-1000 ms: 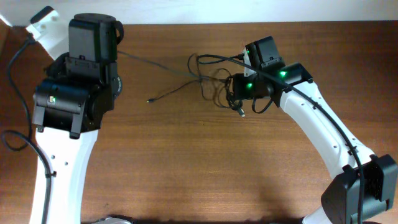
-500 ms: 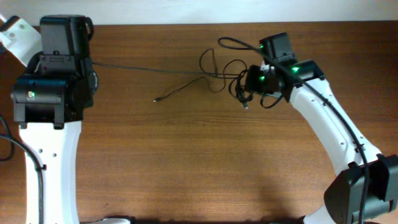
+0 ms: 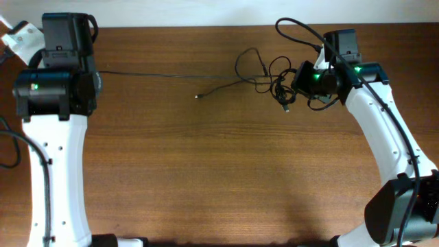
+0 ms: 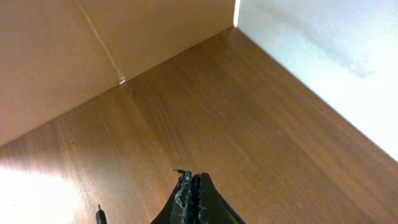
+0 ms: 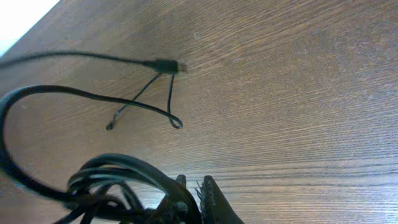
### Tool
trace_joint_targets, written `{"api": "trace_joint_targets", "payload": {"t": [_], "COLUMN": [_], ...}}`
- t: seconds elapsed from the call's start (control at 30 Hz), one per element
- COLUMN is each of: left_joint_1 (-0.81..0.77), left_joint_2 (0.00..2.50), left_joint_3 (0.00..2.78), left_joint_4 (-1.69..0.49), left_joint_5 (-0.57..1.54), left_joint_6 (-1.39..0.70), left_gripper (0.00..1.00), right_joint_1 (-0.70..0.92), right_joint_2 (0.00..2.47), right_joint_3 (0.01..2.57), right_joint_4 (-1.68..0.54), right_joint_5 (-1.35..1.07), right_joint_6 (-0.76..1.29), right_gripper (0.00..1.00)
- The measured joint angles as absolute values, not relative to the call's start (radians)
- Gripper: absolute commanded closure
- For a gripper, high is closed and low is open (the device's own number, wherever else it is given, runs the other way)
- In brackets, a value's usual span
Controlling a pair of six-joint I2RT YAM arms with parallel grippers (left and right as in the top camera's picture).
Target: Untangle cables
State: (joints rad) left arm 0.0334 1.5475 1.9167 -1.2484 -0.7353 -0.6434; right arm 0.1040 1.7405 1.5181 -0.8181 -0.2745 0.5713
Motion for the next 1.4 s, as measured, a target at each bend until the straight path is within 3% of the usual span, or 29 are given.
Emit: {"api": "trace_joint_targets", "payload": {"t": [0.13, 0.33, 0.4, 0.8, 0.97, 1.03, 1.1, 1.4], "left_joint_1": [0.043, 0.054, 0.056, 0.059, 0.014, -0.031, -0.075, -0.253], "left_joint_2": [1.567, 1.567, 1.567, 1.567, 1.567, 1.567, 1.57, 1.703], "left_joint_3": [1.917, 1.917, 1.917, 1.917, 1.917, 1.917, 1.917, 1.917], "left_joint_4": [-1.246, -1.245, -1.245, -1.232, -1.239, -1.246, -1.254, -1.211], "left_joint_5": [-0.694, -0.571, -0.518, 0.096, 0.315, 0.356, 0.374, 0.405], "left_joint_6": [-0.644, -0.649, -0.644, -0.515, -0.441, -0.409, -0.4, -0.533], "left_gripper": [0.99, 0.75, 0.58, 0.39, 0.2, 0.31, 0.33, 0.23], "right_joint_1": [0.097, 0.085, 0.078, 0.077, 0.077, 0.077, 0.077, 0.077], "right_joint_2": [1.74, 1.74, 1.74, 1.74, 1.74, 1.74, 1.74, 1.74], "right_joint_3": [1.518, 1.518, 1.518, 1.518, 1.518, 1.518, 1.518, 1.518], "right_joint_4": [-0.819, -0.818, -0.814, -0.73, -0.706, -0.696, -0.694, -0.694], "right_joint_5": [-0.302, -0.317, -0.34, -0.595, -0.656, -0.679, -0.691, -0.719], "right_joint_6": [0.577, 0.577, 0.577, 0.581, 0.63, 0.652, 0.667, 0.686], "right_gripper": [0.96, 0.96, 0.96, 0.96, 0.96, 0.96, 0.96, 0.96]}}
